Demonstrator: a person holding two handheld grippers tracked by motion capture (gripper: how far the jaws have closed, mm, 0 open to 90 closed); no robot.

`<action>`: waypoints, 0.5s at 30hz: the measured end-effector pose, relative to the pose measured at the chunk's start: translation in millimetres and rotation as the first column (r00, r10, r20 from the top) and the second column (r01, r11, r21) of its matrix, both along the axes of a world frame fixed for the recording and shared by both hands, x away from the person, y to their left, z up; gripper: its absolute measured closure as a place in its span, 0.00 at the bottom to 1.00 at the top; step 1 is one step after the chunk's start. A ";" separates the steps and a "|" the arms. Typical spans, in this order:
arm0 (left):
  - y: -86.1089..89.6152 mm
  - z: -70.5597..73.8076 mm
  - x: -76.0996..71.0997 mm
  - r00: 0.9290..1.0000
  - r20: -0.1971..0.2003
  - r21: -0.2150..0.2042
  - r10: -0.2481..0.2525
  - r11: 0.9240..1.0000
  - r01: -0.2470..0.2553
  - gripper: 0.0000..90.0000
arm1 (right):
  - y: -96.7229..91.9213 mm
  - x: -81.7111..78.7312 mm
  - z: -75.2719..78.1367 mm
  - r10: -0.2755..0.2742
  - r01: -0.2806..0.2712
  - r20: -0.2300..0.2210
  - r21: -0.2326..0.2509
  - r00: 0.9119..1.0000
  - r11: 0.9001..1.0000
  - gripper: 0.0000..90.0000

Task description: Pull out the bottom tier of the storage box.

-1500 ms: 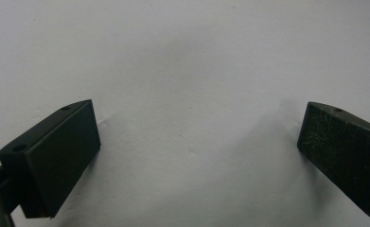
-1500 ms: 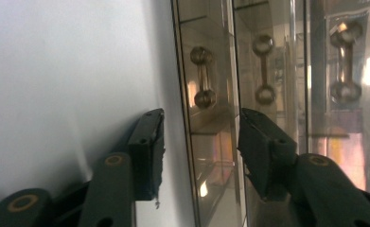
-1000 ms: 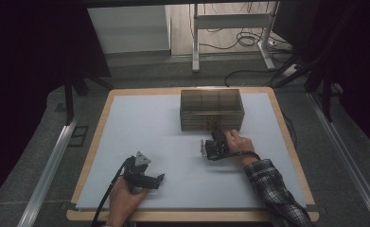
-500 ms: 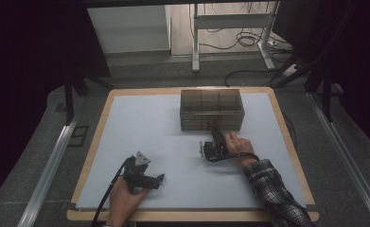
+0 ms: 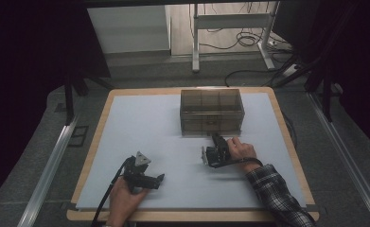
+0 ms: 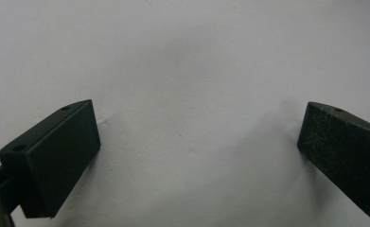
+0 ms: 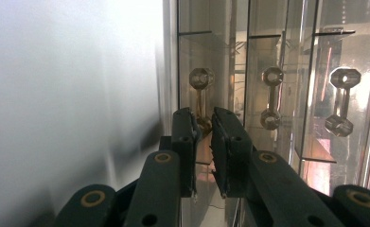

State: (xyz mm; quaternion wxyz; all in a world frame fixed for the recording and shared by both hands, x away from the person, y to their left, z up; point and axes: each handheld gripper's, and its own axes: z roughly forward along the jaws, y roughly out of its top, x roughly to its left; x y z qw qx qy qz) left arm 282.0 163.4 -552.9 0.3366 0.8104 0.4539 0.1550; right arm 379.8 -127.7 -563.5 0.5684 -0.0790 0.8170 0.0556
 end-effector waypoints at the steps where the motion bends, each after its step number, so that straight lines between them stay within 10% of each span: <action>1: 0.0 0.0 0.0 1.000 0.000 0.000 0.000 1.000 0.000 0.00 | -0.4 -1.3 0.0 0.006 -0.006 -0.011 0.004 1.000 1.000 0.88; 15: 0.0 0.0 0.0 1.000 0.000 0.000 0.000 1.000 0.000 0.00 | -3.2 -11.0 3.5 0.003 -0.003 -0.031 0.009 1.000 1.000 0.85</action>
